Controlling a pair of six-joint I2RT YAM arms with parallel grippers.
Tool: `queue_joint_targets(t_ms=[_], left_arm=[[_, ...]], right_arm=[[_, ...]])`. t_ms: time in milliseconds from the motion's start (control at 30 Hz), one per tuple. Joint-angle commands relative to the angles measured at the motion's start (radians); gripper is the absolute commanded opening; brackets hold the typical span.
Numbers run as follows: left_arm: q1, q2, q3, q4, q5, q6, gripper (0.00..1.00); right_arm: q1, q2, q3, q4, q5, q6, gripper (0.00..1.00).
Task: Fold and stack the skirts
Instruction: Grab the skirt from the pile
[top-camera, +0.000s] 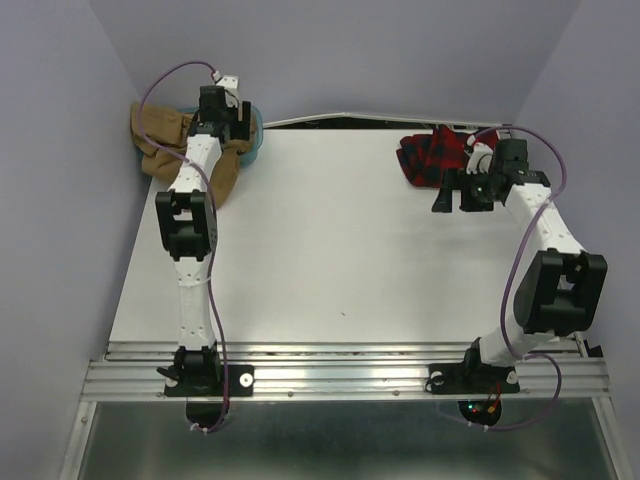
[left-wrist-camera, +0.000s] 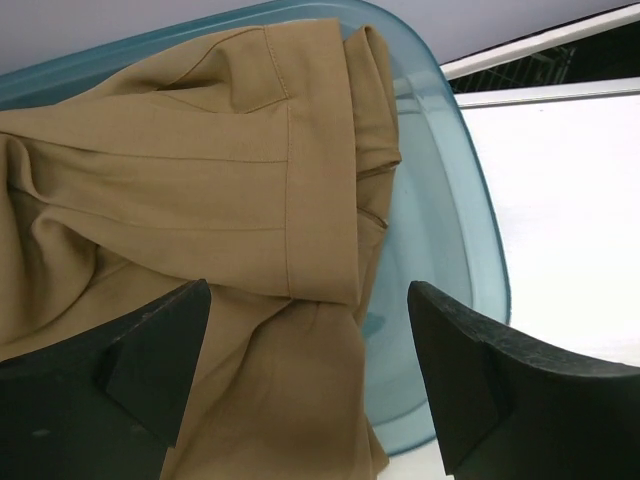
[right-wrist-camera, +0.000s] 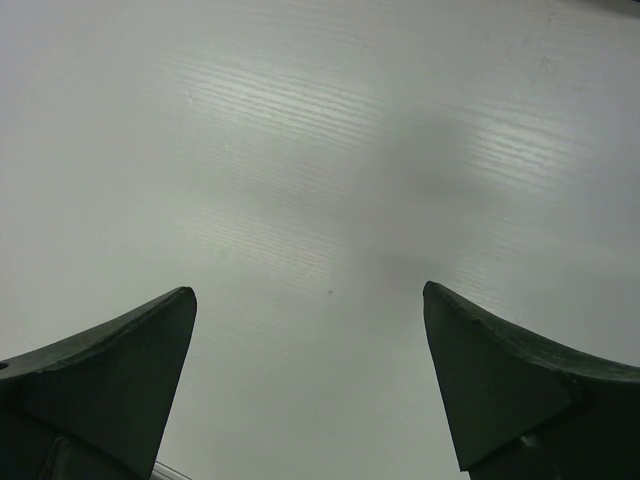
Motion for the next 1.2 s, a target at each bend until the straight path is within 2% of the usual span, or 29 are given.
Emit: queue_joint_targets(t_ms=[0,200,333,733,900,967,1000,1167], left_arm=[[-0.033,0.010,0.043,0.135,-0.084,0.067,0.91],[-0.090,0.129,0.132,0.138,-0.338,0.161,0.92],[-0.091,0.172,0.163,0.140,-0.402,0.167,0.88],[-0.074,0.214,0.163,0.129,-0.314,0.165,0.79],[-0.067,0.220,0.163,0.141,-0.331,0.165,0.64],[-0.062,0.217,0.170,0.155,-0.350,0.176,0.50],[-0.059,0.205,0.175,0.160,-0.362,0.176,0.39],[-0.053,0.110,0.176,0.195,-0.368,0.204,0.17]], right_arm=[[0.005,0.037,-0.024,0.039,0.010,0.011,1.00],[0.005,0.077,-0.007,0.036,0.018,0.010,1.00],[0.005,0.088,0.002,0.031,0.018,0.010,1.00],[0.005,0.079,0.008,0.015,0.036,-0.002,1.00],[0.005,0.080,0.013,0.015,0.033,0.007,1.00],[0.005,0.082,0.016,0.013,0.027,0.013,1.00],[0.005,0.080,0.017,0.011,0.024,0.014,1.00],[0.005,0.063,0.019,0.015,0.007,0.027,1.00]])
